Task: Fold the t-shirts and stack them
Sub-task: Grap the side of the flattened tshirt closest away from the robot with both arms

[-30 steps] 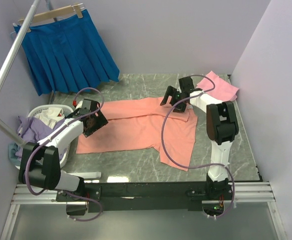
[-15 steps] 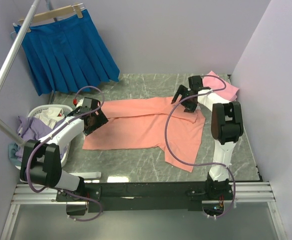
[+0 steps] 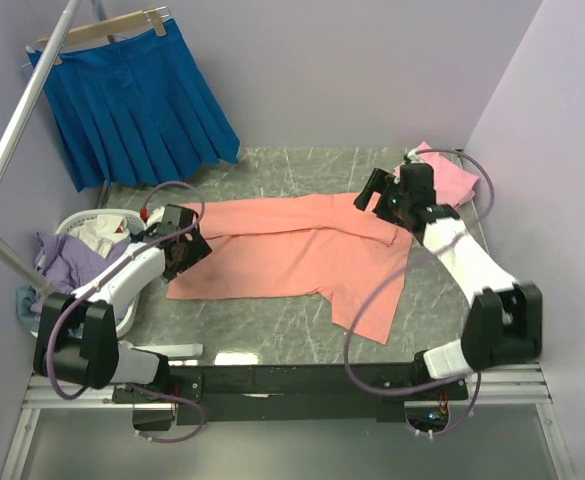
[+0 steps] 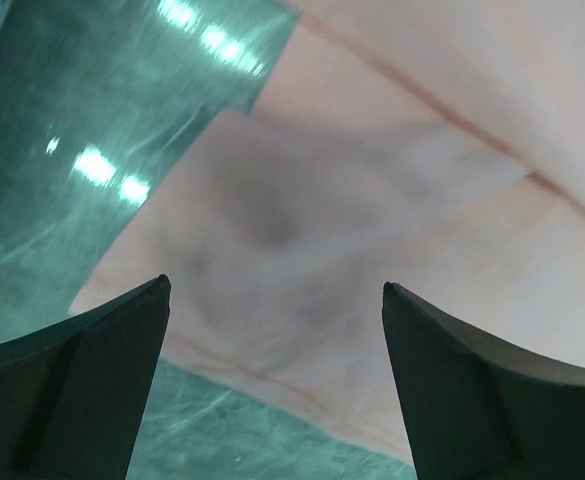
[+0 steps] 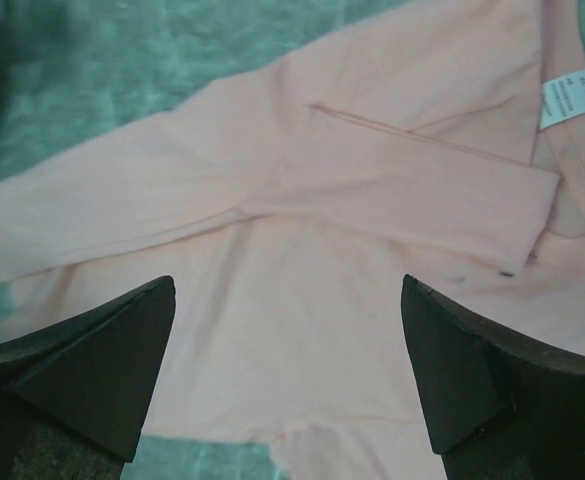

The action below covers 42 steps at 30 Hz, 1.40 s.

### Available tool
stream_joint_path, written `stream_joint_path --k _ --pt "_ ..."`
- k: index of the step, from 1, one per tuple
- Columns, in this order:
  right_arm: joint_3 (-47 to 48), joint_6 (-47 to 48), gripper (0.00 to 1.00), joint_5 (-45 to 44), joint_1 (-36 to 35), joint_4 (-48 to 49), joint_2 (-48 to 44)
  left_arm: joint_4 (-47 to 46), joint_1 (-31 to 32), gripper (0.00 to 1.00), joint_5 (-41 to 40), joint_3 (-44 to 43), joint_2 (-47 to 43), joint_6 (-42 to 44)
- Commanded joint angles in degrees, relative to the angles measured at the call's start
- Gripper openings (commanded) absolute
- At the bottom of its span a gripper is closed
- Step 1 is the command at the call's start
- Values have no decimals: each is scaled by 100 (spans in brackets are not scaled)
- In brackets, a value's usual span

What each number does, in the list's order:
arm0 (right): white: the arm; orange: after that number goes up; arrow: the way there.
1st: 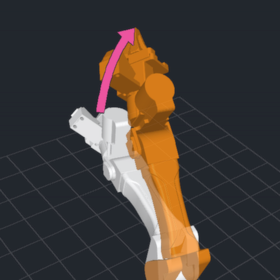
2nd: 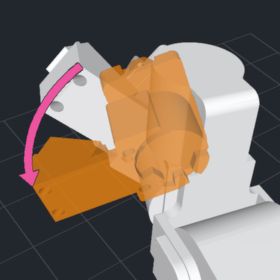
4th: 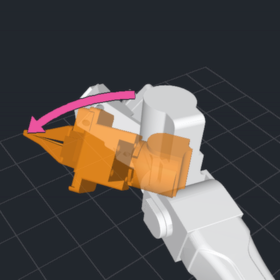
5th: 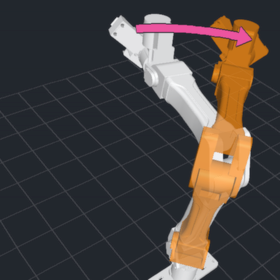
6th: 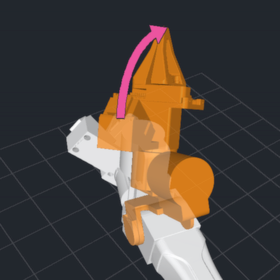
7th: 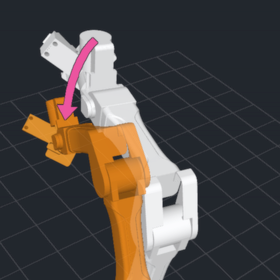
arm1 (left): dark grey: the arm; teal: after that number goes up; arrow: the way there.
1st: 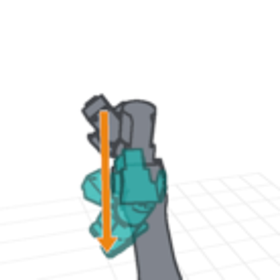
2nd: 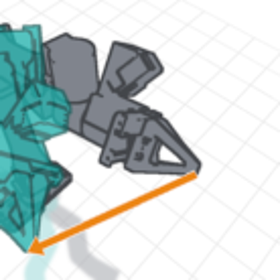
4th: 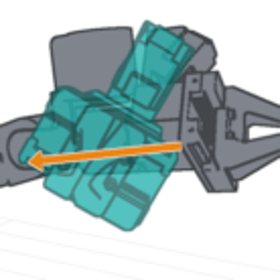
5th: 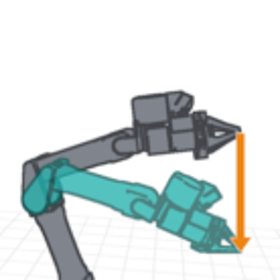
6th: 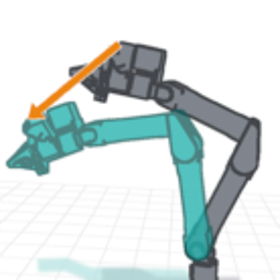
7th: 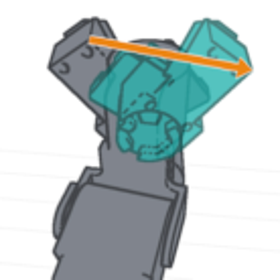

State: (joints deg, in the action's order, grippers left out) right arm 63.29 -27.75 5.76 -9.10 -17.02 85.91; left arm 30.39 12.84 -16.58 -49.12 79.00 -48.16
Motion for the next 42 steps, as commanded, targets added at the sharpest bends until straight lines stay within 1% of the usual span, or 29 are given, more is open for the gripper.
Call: stream_joint_path --k 1,2,4,5,6,7,8,9,11,15,19,21,22,23,25,26,27,28,30,31,32,33,34,37,38,41,42 --pt "-913 -371 100 90 -74 -221 -820 380 34 92 23 578 -534 -474" --pt "-1271 -537 100 162 -91 -310 -908 423 52 92 32 684 -605 -692" --pt "-1730 -731 100 171 -292 -372 -1408 406 61 92 146 983 -807 -852" --pt "-2167 -906 100 197 -355 -373 -1610 389 61 93 181 1123 -868 -983" --pt "-2372 -986 100 154 -468 -434 -2047 389 61 93 216 1185 -973 -1037" --pt "-2548 -1187 100 49 -557 -547 -2278 389 61 93 190 1229 -1027 -1090" --pt "-2802 -1294 100 -196 -723 -679 -2681 415 61 95 147 1299 -1105 -1212" --pt "-2891 -1382 100 -259 -751 -1020 -2859 467 61 95 85 1317 -1141 -1239" --pt "-3163 -1628 100 -356 -838 -1338 -3393 494 61 97 -134 1379 -1220 -1335" --pt "-3621 -1997 100 -269 -900 -2067 -4300 599 34 99 -574 1406 -1168 -1503" --pt "-3885 -2252 100 -207 -909 -2622 -4942 503 -36 98 -593 1440 -931 -1503" --pt "-3964 -2314 100 -172 -909 -2902 -5241 389 -36 94 -496 1537 -790 -1530" --pt "-3991 -2349 98 -146 -918 -2965 -5321 310 -36 92 -461 1581 -764 -1521" --pt "-4069 -2384 98 -145 -909 -3009 -5469 135 -36 85 -426 1660 -694 -1503" --pt "-4140 -2446 95 -111 -918 -3132 -5558 29 -36 77 -425 1695 -623 -1503" --pt "-4245 -2481 94 -49 -918 -3141 -5593 2 -45 71 -425 1696 -553 -1486" --pt "-4263 -2516 93 -14 -918 -3176 -5594 19 -45 67 -477 1696 -526 -1494" --pt "-4298 -2542 90 30 -909 -3194 -5603 2 -45 59 -495 1696 -500 -1477" --pt "-4386 -2560 88 66 -918 -3316 -5594 28 -45 51 -557 1696 -474 -1486" --pt "-4404 -2534 86 57 -918 -3360 -5585 28 -45 47 -566 1704 -491 -1486" --pt "-4447 -2516 85 31 -918 -3378 -5559 19 -45 38 -566 1722 -526 -1486" --pt "-4474 -2508 84 22 -918 -3370 -5541 11 -45 34 -566 1731 -544 -1486" --pt "-4500 -2507 83 30 -918 -3309 -5506 -7 -45 27 -557 1739 -561 -1494" --pt "-4588 -2499 79 -22 -927 -3107 -5234 -25 -45 15 -505 1783 -605 -1486" --pt "-4615 -2490 78 -31 -935 -3036 -5103 -33 -45 13 -496 1792 -597 -1477" --pt "-4738 -2507 67 -84 -935 -2676 -4865 -68 -45 7 -460 1836 -605 -1485" --pt "-4764 -2507 56 -75 -935 -2449 -4812 -69 -45 5 -452 1845 -605 -1477"
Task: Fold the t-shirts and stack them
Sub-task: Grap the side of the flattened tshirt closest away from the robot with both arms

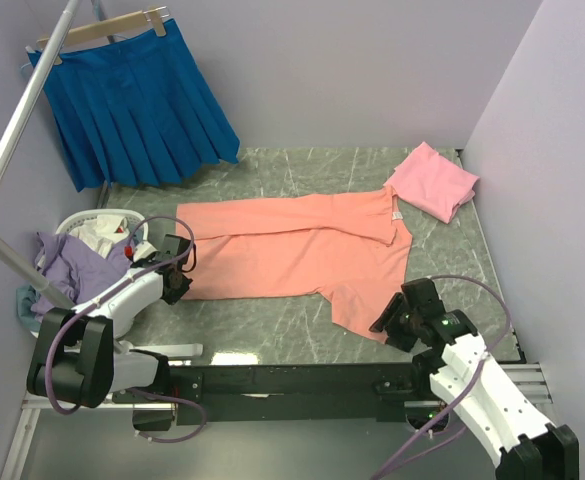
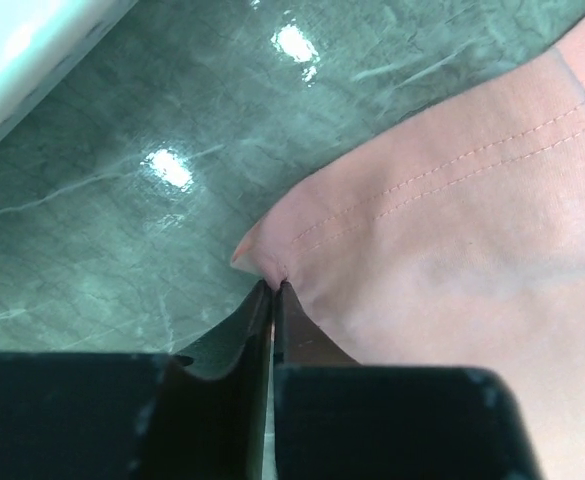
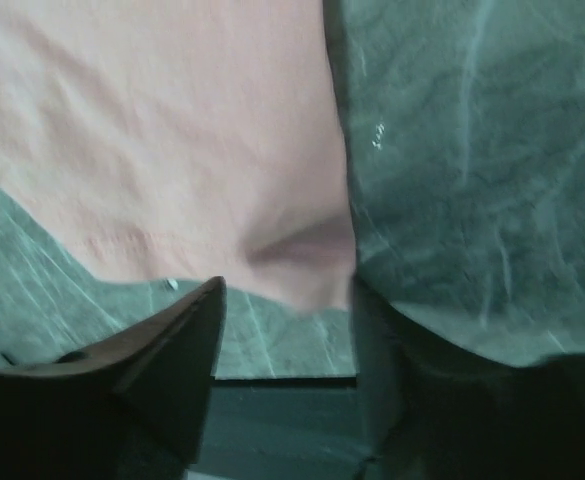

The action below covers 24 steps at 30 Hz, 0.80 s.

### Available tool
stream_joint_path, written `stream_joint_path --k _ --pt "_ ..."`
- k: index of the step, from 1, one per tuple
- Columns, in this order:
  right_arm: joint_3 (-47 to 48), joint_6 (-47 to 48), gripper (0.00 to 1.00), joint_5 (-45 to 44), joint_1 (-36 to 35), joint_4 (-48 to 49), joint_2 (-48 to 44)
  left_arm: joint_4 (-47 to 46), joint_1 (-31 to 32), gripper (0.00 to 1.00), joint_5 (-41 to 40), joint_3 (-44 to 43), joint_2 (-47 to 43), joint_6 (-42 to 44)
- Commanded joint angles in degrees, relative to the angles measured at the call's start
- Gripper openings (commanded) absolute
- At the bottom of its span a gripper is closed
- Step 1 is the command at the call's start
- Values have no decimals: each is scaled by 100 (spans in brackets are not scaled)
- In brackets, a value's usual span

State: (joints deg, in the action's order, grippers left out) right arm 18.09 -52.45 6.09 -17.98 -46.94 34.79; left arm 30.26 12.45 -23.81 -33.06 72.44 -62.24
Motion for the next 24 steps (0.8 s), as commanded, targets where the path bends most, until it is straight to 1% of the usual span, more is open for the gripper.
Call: stream_joint_path --k 1,2,3,5,6,8,10,12,15,17,20,24 --pt "-305 -55 53 -108 -48 650 344 -81 -5 2 289 265 42 -69" --pt "-280 -55 48 -151 -48 712 440 -90 -5 1 307 282 24 -69" --pt "-253 -55 38 -169 -57 765 502 -82 -5 1 316 282 15 -69" --pt "-200 -38 30 -248 -57 783 625 -73 -5 1 333 300 -28 -78" --pt "-192 -29 16 -248 -57 809 661 -64 -5 1 325 300 -46 -104" --pt "-139 -29 2 -240 -65 800 574 -29 -5 1 325 300 -125 -104" --pt "-25 -37 0 -222 -83 765 329 15 -5 1 316 283 -213 -87" --pt "72 -38 0 -239 -101 721 -172 128 -5 1 316 221 -380 -87" --pt "370 -90 0 -511 -101 520 -665 348 -5 1 290 107 -652 -69" --pt "590 -47 0 -591 -109 458 -736 428 -5 1 228 19 -836 -52" --pt "793 85 0 -600 -101 492 -579 577 -5 1 228 -78 -1004 -43" --pt "1012 278 0 -600 -109 843 -298 683 -5 1 289 -236 -1005 19"
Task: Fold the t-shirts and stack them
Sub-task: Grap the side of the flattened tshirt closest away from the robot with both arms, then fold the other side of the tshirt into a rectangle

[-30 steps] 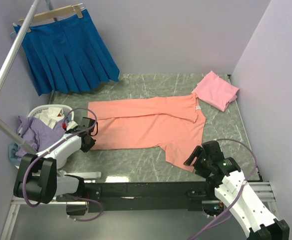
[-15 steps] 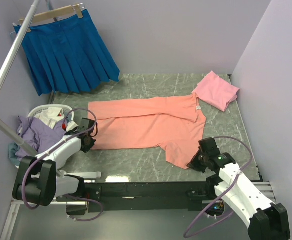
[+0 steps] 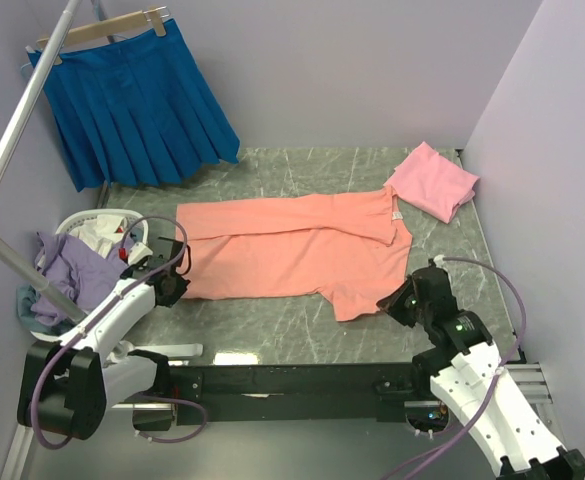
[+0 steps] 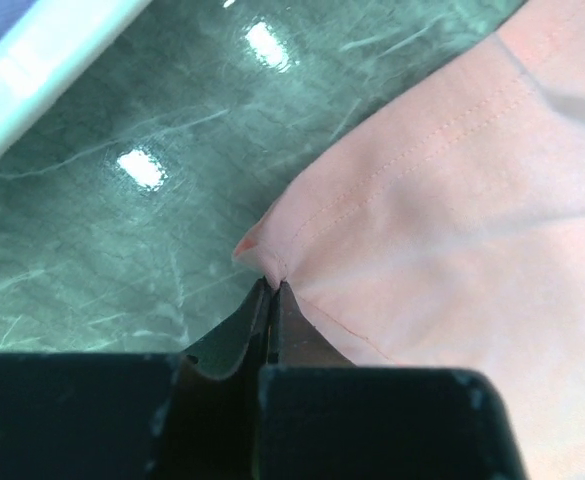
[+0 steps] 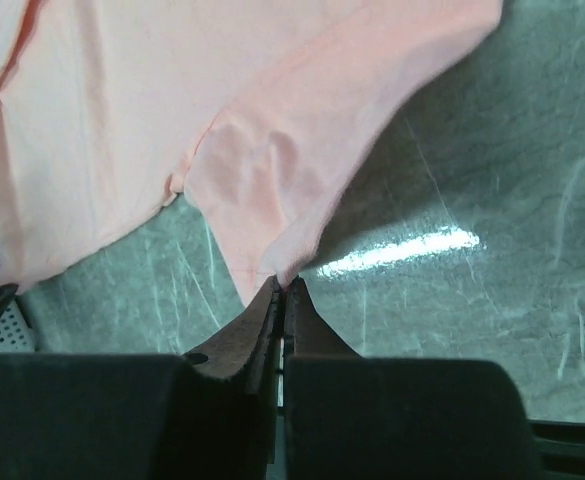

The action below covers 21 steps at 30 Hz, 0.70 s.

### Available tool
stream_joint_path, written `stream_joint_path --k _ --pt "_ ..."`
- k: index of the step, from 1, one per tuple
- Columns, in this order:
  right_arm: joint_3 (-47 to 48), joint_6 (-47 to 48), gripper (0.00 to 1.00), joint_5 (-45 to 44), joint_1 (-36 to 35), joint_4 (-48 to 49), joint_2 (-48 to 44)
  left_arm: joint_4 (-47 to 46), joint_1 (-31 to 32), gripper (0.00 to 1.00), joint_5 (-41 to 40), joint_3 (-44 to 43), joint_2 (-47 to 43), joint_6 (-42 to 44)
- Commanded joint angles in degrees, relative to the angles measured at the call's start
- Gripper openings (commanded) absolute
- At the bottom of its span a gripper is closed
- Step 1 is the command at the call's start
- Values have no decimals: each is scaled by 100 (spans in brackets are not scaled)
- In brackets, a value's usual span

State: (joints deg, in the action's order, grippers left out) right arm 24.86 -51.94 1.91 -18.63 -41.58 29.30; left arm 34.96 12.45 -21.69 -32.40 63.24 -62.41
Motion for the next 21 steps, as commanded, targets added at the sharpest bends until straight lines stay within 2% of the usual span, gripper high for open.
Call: stream_joint_path --k 1,12,21 --pt "422 272 0 -287 -35 404 391 222 -5 1 78 -371 -75 88" --pt "1486 905 0 -1351 -26 967 1490 494 -67 1 -397 -1022 513 317" --pt "1934 1327 0 -1299 26 1758 2509 196 -357 1 -485 -1593 1181 721"
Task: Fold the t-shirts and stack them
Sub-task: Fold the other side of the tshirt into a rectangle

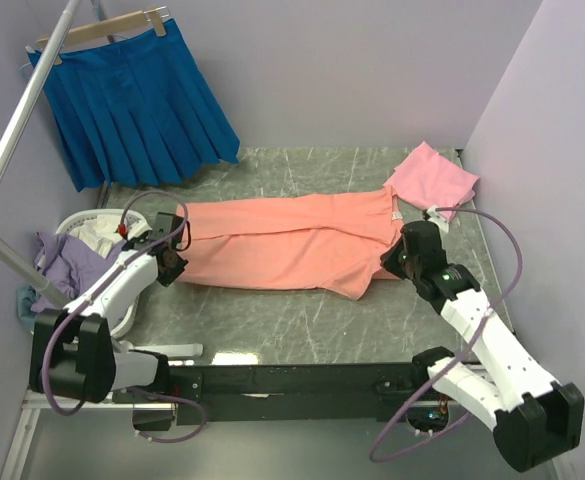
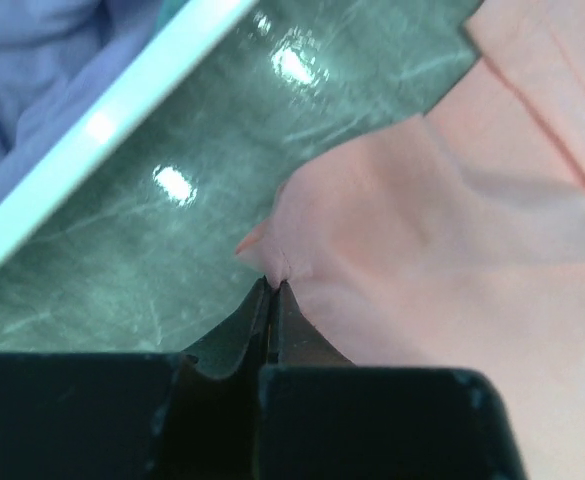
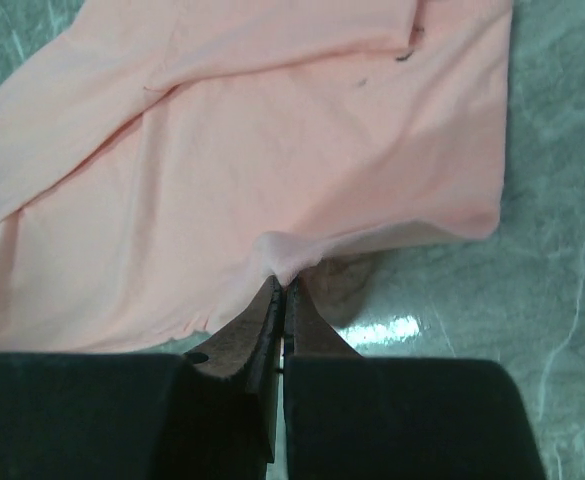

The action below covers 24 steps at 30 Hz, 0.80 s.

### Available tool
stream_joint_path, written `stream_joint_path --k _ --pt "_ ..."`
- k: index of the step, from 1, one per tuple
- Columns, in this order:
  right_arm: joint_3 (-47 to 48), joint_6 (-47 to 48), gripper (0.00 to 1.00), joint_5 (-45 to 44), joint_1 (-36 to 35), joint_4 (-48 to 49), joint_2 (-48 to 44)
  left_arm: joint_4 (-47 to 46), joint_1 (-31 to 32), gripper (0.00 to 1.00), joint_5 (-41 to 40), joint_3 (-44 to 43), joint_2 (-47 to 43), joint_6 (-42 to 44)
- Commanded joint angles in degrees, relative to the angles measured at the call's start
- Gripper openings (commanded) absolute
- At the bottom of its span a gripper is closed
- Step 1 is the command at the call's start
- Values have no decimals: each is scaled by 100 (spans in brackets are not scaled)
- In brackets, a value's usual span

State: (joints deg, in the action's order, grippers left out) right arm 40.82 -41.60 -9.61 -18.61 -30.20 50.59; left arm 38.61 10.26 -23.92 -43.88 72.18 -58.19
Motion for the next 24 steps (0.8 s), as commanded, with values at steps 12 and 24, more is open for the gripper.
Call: stream_joint_path --k 12,24 --pt "1155 750 0 -665 182 1016 1638 -416 -323 1 -184 -1333 1377 713" --pt "2034 1110 0 -894 499 1156 2403 -398 -314 1 985 -1773 1484 1090"
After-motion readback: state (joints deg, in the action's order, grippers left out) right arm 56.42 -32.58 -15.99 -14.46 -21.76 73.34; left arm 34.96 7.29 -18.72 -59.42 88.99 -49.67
